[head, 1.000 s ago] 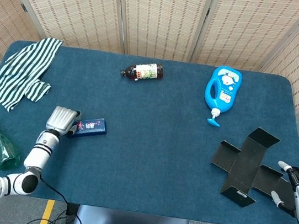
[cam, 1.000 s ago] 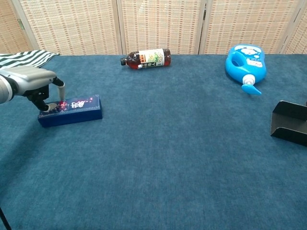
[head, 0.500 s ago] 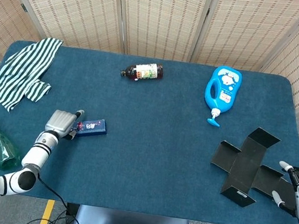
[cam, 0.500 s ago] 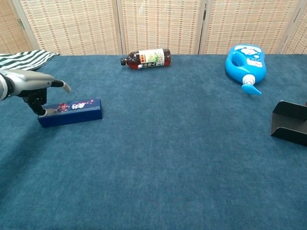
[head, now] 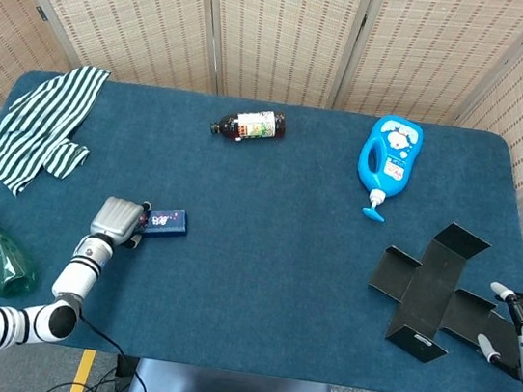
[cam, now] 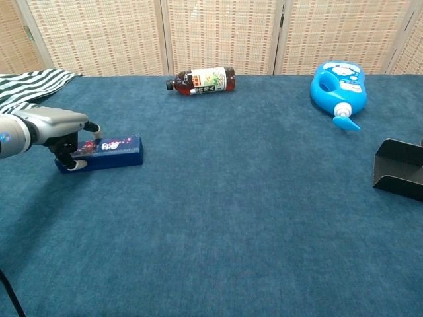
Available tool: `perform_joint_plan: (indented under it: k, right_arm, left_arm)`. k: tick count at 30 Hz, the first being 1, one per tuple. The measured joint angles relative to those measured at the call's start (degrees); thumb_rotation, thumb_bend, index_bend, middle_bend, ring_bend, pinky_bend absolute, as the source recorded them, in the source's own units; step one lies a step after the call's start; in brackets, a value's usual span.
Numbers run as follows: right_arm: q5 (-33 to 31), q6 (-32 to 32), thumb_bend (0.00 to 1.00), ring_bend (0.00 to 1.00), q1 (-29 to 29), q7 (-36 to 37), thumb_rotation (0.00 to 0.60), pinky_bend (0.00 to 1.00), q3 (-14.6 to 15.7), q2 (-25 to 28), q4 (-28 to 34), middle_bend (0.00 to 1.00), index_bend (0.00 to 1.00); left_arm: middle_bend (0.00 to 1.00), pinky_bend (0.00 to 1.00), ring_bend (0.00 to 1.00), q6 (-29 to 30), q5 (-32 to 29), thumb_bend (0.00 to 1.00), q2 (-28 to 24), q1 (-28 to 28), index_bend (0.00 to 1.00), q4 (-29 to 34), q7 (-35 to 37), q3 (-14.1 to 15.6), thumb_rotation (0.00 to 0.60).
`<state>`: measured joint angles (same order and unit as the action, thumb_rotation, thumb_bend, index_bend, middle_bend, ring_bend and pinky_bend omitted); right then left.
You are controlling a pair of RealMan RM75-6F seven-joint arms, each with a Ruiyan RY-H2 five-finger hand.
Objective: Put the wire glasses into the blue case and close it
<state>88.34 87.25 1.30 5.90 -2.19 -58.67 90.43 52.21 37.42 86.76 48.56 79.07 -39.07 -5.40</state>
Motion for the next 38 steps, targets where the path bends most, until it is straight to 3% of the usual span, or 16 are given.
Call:
perform_joint_plan:
  k: [3,5,10,15,20,25,29,33,38]
  right_arm:
    - [0.04,-0.05,0.26,0.24,0.07,-0.07,0.6,0.24,-0.03,0.0,0.07,0.3,0.17]
    - [-0.01,-0.11,0.26,0.24,0.09,-0.13,0.6,0.24,-0.04,0.01,0.11,0.3,0.17]
    - [0.03,0.01,0.26,0.24,0.1,-0.36,0.6,0.24,-0.12,0.09,0.33,0.3,0.17]
    - [0.09,0.18,0.26,0.24,0.16,-0.71,0.6,0.24,-0.28,0.41,0.62,0.3,0.17]
    - [0.05,0.24,0.26,0.24,0.34,-1.47,0.6,0.24,-0.57,1.16,1.13,0.3,0.17]
    - [-0.04,-0.87,0.26,0.24,1.04,-2.62,0.6,0.24,-0.72,1.83,1.75,0.3,0.17]
    - [0.17,-1.84,0.26,0.24,1.78,-2.95,0.6,0.24,-0.75,1.71,1.86,0.3,0.17]
    - [0.51,-2.69,0.26,0.24,2.7,-3.04,0.6,0.24,-0.87,1.25,1.52,0.3,0.17]
    - [1.44,-3.34,0.26,0.24,3.57,-3.49,0.6,0.24,-0.79,0.45,1.23,0.3,0.17]
  left_arm:
    - [0.99,1.0,1.0,1.24,2.34,0.42,1.06,-0.53,0.49,-1.12,0.83,0.51,0.6]
    - [0.99,1.0,1.0,1.79,3.23,0.42,1.23,-0.85,0.46,-1.25,1.16,0.75,0.6]
    - [0.96,1.0,0.99,2.01,3.39,0.35,-0.54,-1.13,0.1,1.65,0.9,0.96,0.6]
    - [0.83,1.0,0.87,4.82,5.78,0.28,-3.02,-2.35,0.0,6.2,2.24,0.72,0.6]
    - [0.73,0.95,0.71,9.73,11.46,0.28,-4.81,-5.09,0.06,8.98,7.06,0.31,0.6]
    - [0.62,0.81,0.57,18.18,18.39,0.28,-6.82,-9.88,0.18,11.27,13.55,-0.07,0.6]
    - [0.54,0.66,0.47,25.78,23.53,0.28,-7.77,-14.89,0.21,11.22,17.62,0.31,0.6]
    - [0.51,0.58,0.45,31.42,27.66,0.28,-9.72,-20.62,0.21,11.26,20.51,1.84,0.6]
    - [0.5,0.57,0.45,36.1,31.33,0.28,-13.09,-26.21,0.22,12.56,23.19,4.22,0.6]
